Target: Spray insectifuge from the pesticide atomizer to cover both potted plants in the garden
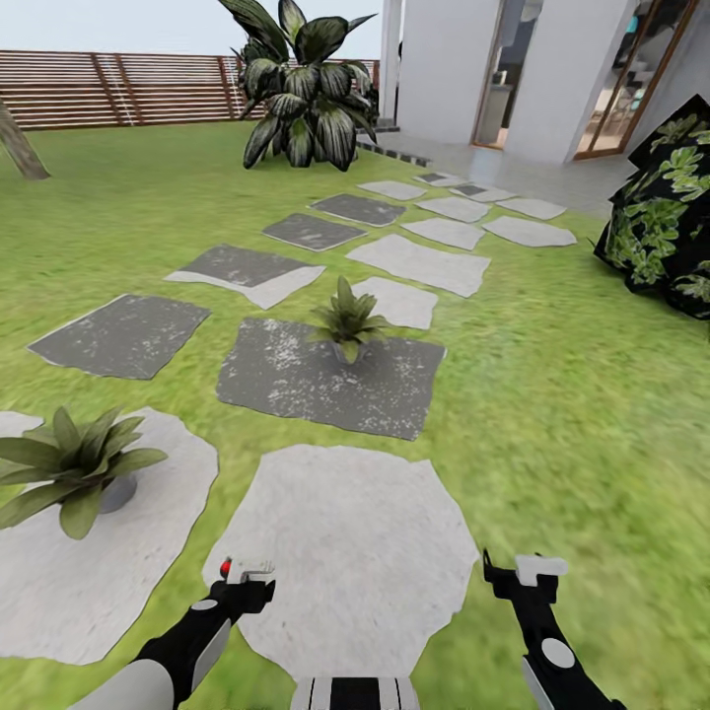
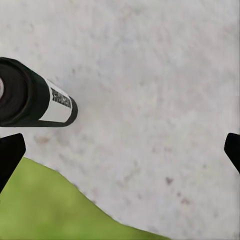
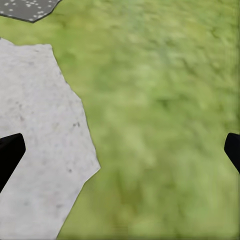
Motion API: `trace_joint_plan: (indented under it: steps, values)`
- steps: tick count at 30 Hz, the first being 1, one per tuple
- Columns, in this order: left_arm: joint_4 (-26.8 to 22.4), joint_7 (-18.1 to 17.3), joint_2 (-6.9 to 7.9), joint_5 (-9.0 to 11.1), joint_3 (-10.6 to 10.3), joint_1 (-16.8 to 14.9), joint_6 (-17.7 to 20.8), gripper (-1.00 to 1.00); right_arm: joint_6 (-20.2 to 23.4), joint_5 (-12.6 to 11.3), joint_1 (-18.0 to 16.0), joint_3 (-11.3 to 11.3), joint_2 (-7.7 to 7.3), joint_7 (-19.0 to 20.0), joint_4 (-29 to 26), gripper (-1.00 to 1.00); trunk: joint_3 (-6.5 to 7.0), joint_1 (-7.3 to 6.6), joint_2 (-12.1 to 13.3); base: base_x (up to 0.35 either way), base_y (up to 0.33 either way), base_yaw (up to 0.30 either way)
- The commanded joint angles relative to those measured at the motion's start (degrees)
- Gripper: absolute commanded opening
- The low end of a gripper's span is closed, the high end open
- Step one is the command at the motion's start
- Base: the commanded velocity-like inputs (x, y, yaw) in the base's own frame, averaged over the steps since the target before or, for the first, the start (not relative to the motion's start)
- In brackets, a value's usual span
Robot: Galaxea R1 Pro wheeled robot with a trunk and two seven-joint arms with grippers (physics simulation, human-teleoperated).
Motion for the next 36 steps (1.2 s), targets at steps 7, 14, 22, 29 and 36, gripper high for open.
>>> trace_joint_plan:
  steps: [7,14,22,29,36]
  values:
    - [-0.04,-0.06,0.19,0.15,-0.17,-0.04,0.13,1.00,-0.15,0.10,-0.02,0.06,0.05,-0.21,0.03,1.00,-0.23,-0.01,-0.01,0.000,0.000,0.071]
    - [-0.31,-0.06,0.21,0.22,-0.17,-0.05,0.05,1.00,-0.15,0.09,-0.02,0.06,0.06,-0.21,0.03,1.00,-0.51,-0.01,-0.01,-0.021,0.019,0.135]
    - [-0.50,-0.06,0.08,0.27,-0.10,-0.05,0.12,1.00,-0.15,0.05,-0.02,0.06,0.06,-0.21,0.03,1.00,-0.55,-0.01,-0.01,-0.071,0.232,0.014]
    - [-0.65,-0.06,0.12,0.25,-0.16,-0.05,0.05,1.00,-0.15,0.04,-0.02,0.06,0.06,-0.21,0.03,1.00,-0.55,-0.01,-0.01,0.040,0.114,0.001]
    - [-0.66,-0.06,0.04,0.26,-0.25,-0.05,-2.65,1.00,-0.15,0.04,-0.02,0.06,0.06,-0.21,0.03,1.00,-0.55,-0.01,-0.01,0.104,0.007,0.000]
